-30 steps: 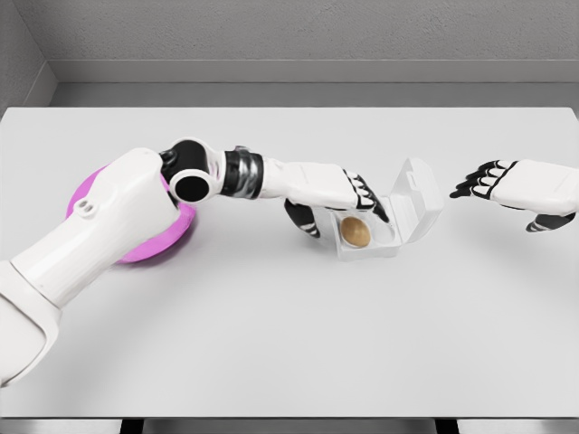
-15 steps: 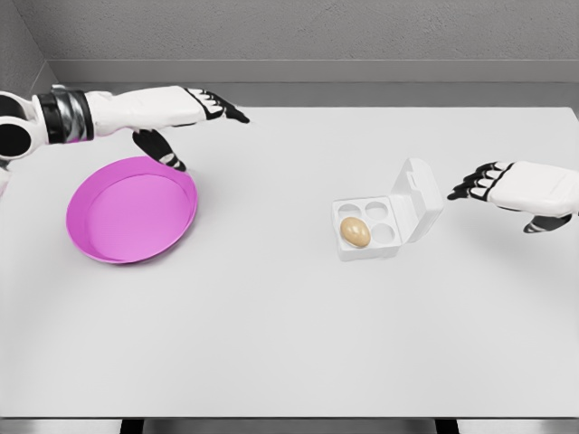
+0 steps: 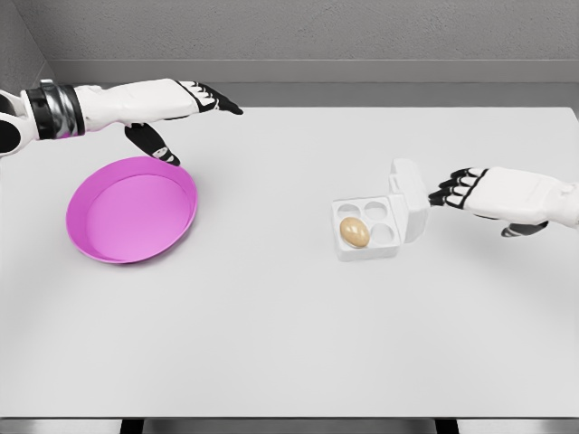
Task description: Pack egg into the box and close the box lid
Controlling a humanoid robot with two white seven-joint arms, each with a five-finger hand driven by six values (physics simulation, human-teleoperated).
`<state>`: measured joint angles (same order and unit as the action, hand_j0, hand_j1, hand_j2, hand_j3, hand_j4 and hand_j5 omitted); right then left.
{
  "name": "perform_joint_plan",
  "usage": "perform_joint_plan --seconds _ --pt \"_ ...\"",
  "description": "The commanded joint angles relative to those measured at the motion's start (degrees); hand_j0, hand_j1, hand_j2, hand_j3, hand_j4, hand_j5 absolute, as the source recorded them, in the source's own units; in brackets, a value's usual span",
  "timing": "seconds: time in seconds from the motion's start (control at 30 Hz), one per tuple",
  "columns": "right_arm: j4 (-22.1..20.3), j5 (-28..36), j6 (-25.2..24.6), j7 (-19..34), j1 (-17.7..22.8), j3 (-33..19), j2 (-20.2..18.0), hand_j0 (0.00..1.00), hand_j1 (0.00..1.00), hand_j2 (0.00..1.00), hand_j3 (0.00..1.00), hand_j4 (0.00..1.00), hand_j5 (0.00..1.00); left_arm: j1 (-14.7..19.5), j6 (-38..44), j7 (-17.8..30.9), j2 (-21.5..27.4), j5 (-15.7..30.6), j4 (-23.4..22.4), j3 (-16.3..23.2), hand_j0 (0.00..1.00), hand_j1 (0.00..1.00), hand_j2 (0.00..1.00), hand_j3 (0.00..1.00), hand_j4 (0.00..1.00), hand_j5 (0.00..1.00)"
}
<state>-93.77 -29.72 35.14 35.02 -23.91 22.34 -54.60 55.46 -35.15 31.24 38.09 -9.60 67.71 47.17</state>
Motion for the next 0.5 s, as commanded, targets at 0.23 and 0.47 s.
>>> perform_joint_plan --seconds 0.23,0.47 --pt "-5.8 0.5 -0.1 0.0 0.1 0.2 1.3 1.0 1.0 1.0 1.0 1.0 1.0 0.0 0.1 0.1 0.0 0.4 -0.1 -0.1 1.0 1.0 1.0 1.0 1.0 1.0" --pt "-5.7 0.4 -0.1 0.0 0.0 2.1 3.7 1.0 1.0 1.0 1.0 1.0 1.0 0.0 0.1 0.0 0.0 0.4 -0.2 -0.1 1.0 1.0 1.0 1.0 1.0 1.0"
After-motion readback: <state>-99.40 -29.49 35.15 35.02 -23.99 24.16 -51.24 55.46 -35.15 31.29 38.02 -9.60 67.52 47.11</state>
